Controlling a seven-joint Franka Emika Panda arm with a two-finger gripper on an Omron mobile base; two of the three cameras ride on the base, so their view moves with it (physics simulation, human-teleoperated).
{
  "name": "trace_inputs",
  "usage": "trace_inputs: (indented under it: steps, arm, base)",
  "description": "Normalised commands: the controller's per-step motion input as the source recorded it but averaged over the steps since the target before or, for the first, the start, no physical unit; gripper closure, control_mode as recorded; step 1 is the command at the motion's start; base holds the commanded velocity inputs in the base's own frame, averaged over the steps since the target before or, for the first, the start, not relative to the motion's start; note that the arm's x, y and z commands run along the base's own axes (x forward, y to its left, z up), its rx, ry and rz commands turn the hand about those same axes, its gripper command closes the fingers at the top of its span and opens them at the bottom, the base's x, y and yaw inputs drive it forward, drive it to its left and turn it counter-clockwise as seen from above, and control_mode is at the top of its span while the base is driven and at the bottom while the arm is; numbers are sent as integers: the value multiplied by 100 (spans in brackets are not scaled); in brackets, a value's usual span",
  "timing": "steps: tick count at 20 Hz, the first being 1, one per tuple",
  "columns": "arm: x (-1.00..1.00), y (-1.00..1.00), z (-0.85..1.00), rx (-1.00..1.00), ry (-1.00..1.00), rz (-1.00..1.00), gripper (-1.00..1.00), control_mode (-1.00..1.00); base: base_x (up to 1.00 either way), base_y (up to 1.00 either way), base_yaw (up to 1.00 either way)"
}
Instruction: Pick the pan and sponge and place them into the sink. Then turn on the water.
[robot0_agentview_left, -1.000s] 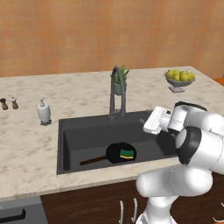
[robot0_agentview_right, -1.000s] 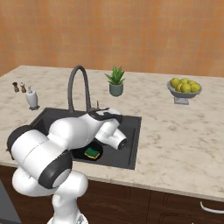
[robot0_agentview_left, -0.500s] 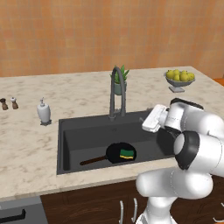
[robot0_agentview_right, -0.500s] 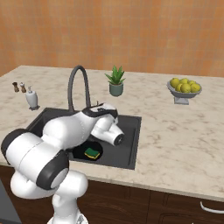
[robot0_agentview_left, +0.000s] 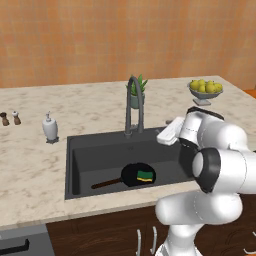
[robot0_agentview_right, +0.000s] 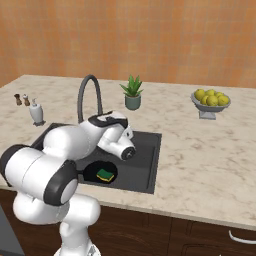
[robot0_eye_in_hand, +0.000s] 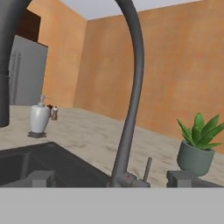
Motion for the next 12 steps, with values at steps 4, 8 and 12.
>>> trace_inputs:
  steps: [4,8,12]
  arm:
    - [27,18,0,0,1,-4,-100,-100]
    - [36,17,-7,0,0,0,-100,-100]
    - [30,4,-15,0,0,0,-100,-100]
  base:
    - [0,0,0]
    - [0,0,0]
    - [0,0,0]
